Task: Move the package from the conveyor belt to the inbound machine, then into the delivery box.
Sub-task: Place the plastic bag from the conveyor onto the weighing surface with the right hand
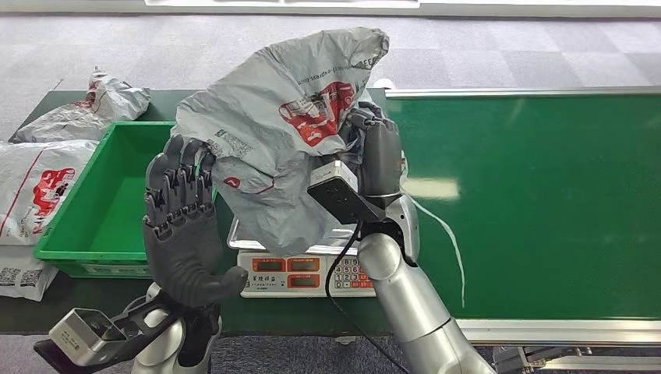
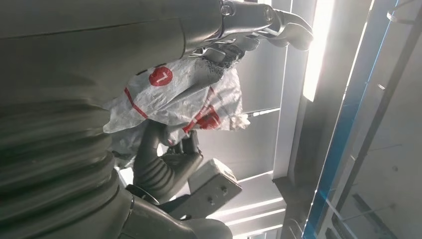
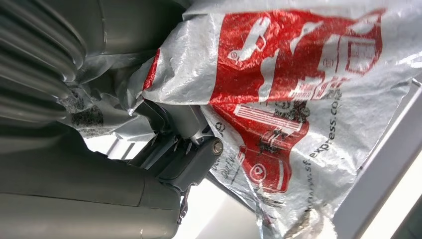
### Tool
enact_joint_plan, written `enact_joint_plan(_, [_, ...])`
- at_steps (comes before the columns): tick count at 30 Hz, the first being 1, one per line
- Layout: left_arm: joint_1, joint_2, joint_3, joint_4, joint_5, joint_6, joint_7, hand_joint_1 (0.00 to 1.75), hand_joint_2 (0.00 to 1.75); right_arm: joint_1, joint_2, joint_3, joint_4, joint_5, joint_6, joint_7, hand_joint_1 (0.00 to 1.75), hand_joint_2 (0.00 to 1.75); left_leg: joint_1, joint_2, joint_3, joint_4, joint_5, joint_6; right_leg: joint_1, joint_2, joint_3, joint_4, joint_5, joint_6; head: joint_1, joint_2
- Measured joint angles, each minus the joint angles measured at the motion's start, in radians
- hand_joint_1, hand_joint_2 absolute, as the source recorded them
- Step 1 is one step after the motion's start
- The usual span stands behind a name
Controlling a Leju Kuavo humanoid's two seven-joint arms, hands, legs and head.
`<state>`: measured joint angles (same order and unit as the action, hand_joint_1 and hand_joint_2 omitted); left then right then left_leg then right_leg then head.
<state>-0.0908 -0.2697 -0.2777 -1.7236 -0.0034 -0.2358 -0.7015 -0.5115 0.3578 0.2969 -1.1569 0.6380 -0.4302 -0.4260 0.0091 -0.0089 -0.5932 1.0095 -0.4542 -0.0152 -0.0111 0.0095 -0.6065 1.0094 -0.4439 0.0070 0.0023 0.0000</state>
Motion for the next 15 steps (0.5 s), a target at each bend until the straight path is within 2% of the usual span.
enact_joint_plan(4, [0.000, 0.000, 0.000, 0.003, 0.000, 0.000, 0.000, 0.00, 1.75, -0.004, 0.000, 0.003, 0.016, 0.004, -0.003, 0.003, 1.75, 1.75, 0.000, 0.000, 0.000, 0.000, 0.000, 0.000, 0.000, 0.000, 0.000, 0.000, 0.000, 0.000, 0.000, 0.000])
enact_joint_plan(7, [-0.005, 0.001, -0.005, 0.026, -0.007, 0.001, 0.000, 0.00, 1.75, -0.024, 0.005, 0.009, 0.116, 0.012, -0.027, 0.009, 1.73, 1.75, 0.000, 0.000, 0.000, 0.000, 0.000, 0.000, 0.000, 0.000, 0.000, 0.000, 0.000, 0.000, 0.000, 0.000])
enact_joint_plan(11, [-0.011, 0.005, -0.013, 0.050, -0.015, 0.004, 0.000, 0.00, 1.75, -0.040, 0.008, 0.010, 0.194, 0.013, -0.040, 0.021, 0.00, 1.75, 0.000, 0.000, 0.000, 0.000, 0.000, 0.000, 0.000, 0.000, 0.000, 0.000, 0.000, 0.000, 0.000, 0.000])
enact_joint_plan(14, [-0.012, 0.007, -0.020, 0.060, -0.016, 0.008, 0.000, 0.00, 1.75, -0.052, 0.008, 0.010, 0.235, 0.029, -0.073, 0.044, 0.00, 1.75, 0.000, 0.000, 0.000, 0.000, 0.000, 0.000, 0.000, 0.000, 0.000, 0.000, 0.000, 0.000, 0.000, 0.000])
enact_joint_plan(15, [-0.012, 0.007, -0.021, 0.062, -0.017, 0.008, 0.000, 0.00, 1.75, -0.055, 0.008, 0.010, 0.246, 0.034, -0.090, 0.050, 0.00, 1.31, 0.000, 0.000, 0.000, 0.000, 0.000, 0.000, 0.000, 0.000, 0.000, 0.000, 0.000, 0.000, 0.000, 0.000])
